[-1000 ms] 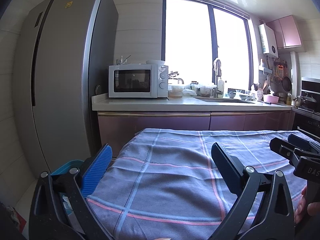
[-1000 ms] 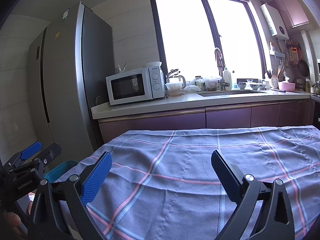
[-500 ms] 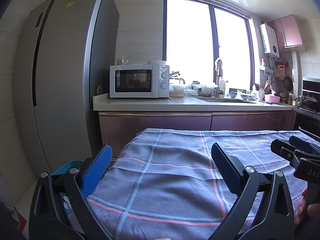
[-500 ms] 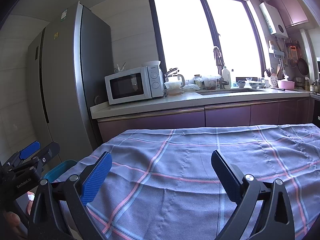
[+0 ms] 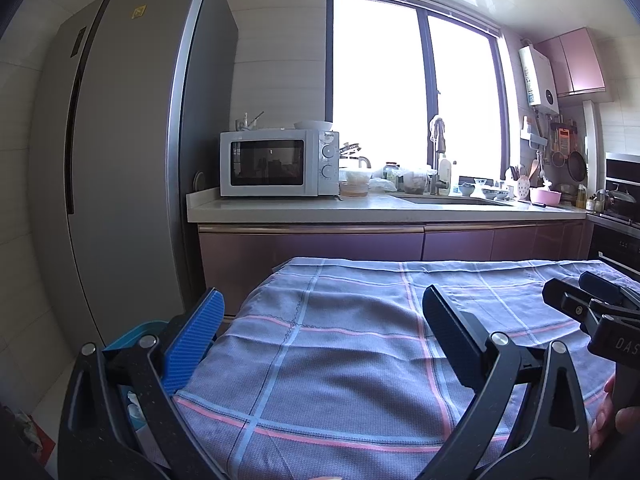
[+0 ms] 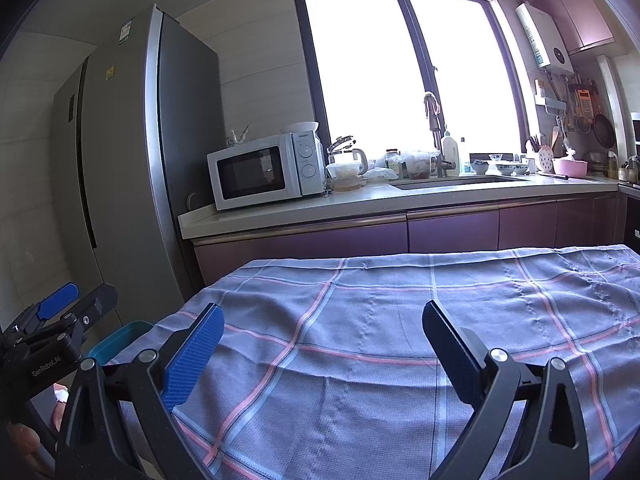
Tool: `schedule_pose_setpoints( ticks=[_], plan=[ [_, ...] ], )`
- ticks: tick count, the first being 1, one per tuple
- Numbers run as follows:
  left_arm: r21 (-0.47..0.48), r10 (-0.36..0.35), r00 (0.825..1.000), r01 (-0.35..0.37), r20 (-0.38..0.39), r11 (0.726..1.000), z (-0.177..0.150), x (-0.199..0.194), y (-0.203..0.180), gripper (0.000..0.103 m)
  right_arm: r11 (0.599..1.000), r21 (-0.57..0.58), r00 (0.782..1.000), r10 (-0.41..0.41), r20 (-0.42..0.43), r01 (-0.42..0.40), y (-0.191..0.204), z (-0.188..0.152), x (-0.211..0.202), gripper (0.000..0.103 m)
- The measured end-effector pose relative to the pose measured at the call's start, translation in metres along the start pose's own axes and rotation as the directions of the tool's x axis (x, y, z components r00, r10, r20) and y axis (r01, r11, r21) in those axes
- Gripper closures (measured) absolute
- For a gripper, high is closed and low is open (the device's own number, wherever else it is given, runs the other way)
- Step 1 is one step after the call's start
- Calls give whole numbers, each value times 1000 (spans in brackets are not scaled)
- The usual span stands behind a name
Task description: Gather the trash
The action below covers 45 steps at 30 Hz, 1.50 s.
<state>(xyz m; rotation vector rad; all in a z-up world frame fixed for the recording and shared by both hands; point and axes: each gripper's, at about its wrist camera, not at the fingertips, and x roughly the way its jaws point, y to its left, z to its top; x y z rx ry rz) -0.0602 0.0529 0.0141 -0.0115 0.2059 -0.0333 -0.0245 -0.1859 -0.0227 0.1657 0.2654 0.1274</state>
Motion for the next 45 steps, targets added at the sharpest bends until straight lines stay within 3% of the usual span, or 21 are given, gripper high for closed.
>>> schedule_pose_setpoints(
  ticks=[34,45],
  plan=[
    [4,3,1000,-3,-5,1000,-1,3,-3,5,1000,13,1000,-15,-1,15,0,-1,-2,7],
    [25,5,999,-4,-43,1000,-8,13,-9,6,1000,26,1000,-16,-6,16,-4,-1,0,7]
  ],
)
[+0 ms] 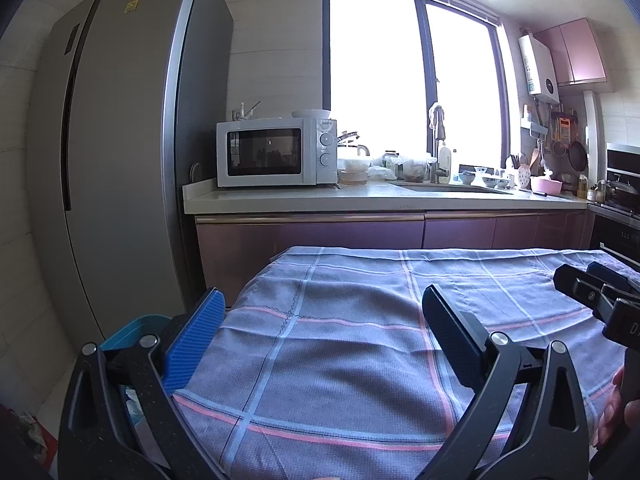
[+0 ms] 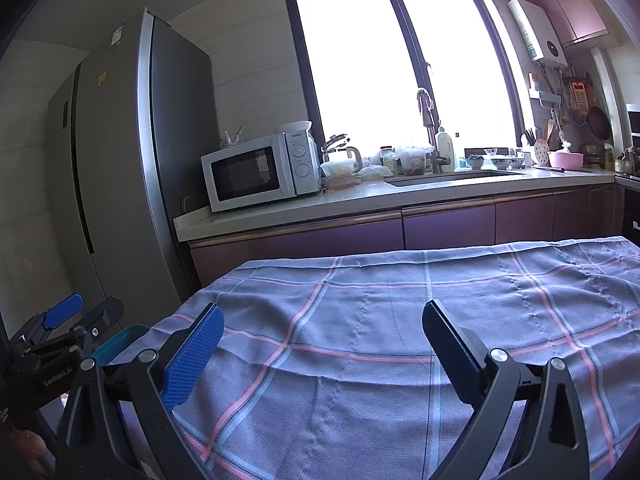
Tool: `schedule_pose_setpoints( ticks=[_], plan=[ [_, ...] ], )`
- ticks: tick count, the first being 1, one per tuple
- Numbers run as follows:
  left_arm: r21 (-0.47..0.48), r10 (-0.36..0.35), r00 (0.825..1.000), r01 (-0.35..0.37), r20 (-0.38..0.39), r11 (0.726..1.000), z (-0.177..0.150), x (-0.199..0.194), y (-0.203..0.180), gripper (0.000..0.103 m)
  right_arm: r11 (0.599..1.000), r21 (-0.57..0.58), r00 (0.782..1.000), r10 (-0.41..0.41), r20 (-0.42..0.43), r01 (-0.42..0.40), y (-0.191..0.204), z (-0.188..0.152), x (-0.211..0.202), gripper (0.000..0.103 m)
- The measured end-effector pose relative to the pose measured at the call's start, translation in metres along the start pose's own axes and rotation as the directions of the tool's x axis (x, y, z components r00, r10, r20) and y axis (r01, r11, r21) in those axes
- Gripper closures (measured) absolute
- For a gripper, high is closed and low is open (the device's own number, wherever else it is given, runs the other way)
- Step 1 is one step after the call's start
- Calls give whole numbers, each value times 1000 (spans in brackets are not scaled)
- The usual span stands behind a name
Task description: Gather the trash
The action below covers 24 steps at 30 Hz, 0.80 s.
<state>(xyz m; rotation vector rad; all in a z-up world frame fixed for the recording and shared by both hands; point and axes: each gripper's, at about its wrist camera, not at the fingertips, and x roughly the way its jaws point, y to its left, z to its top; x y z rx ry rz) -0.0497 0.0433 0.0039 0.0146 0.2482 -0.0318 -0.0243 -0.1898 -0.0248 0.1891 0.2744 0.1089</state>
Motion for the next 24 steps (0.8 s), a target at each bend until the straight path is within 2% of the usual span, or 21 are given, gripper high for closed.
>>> schedule_pose_setpoints(
  ticks=[10,21,24],
  plan=[
    [-26,-25,993,23,-112,999,-4,29,-4,6,1000,26,1000,-17,-21,18,-17,-3,5,7],
    [-8,15,996,-16,-83,1000,-4,34,-13,6,1000,24,1000,-6,-21,7,-22,-4,8,7],
    [-19,9,993,-12,-115,1000,-5,39,-13,6,1000,22,1000,-6,-28,7,-23,-5,9,7]
  ],
)
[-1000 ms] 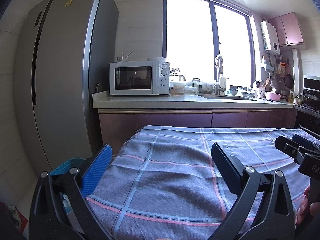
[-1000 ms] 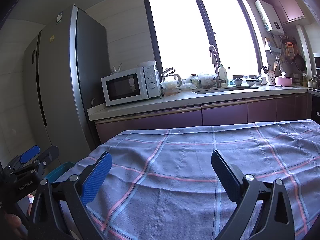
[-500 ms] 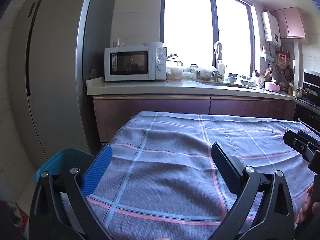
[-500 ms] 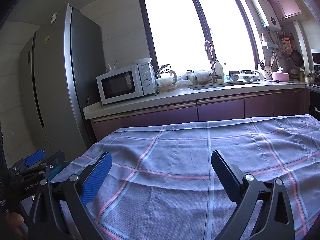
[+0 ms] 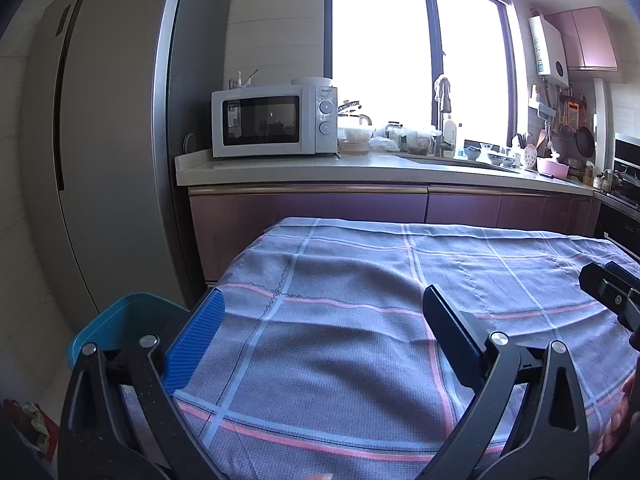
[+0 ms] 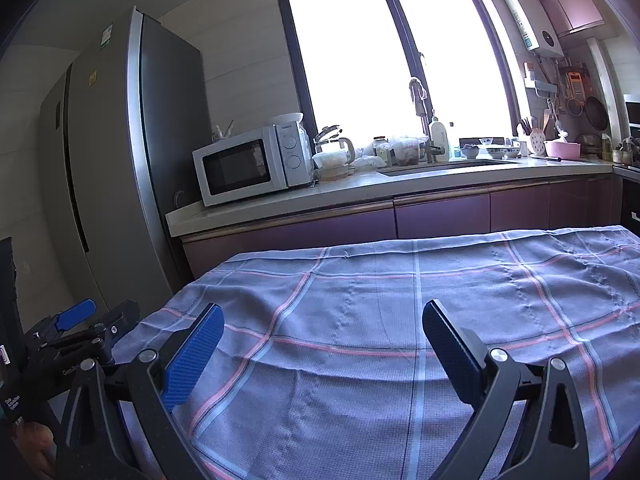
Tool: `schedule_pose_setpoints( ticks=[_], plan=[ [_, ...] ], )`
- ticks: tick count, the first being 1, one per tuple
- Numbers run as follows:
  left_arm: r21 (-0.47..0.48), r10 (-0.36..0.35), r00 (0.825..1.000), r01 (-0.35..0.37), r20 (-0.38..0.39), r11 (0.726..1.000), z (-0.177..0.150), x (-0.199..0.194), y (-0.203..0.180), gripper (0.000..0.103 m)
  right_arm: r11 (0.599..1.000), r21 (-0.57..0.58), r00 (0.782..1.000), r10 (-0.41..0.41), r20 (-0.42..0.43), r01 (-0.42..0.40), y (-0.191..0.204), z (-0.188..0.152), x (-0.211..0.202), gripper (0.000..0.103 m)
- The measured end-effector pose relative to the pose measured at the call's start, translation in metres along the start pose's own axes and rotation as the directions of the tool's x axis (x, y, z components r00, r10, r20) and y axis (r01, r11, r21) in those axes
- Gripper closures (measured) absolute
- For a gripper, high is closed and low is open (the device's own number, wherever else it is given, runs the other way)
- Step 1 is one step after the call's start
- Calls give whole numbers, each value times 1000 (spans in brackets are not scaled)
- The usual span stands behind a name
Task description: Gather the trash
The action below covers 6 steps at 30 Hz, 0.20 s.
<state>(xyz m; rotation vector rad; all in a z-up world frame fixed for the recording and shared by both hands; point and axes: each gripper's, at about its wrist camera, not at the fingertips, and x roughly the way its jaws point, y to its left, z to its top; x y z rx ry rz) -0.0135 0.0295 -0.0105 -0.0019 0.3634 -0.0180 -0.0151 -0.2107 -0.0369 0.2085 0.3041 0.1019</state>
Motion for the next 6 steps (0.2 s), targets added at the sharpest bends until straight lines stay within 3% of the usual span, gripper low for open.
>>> schedule_pose_setpoints(
  ticks=[6],
  plan=[
    [-20,-41,996,40,-76,999,1,19,2,6,1000,20,1000,-16,-23,16,-11,2,4,7]
  ],
)
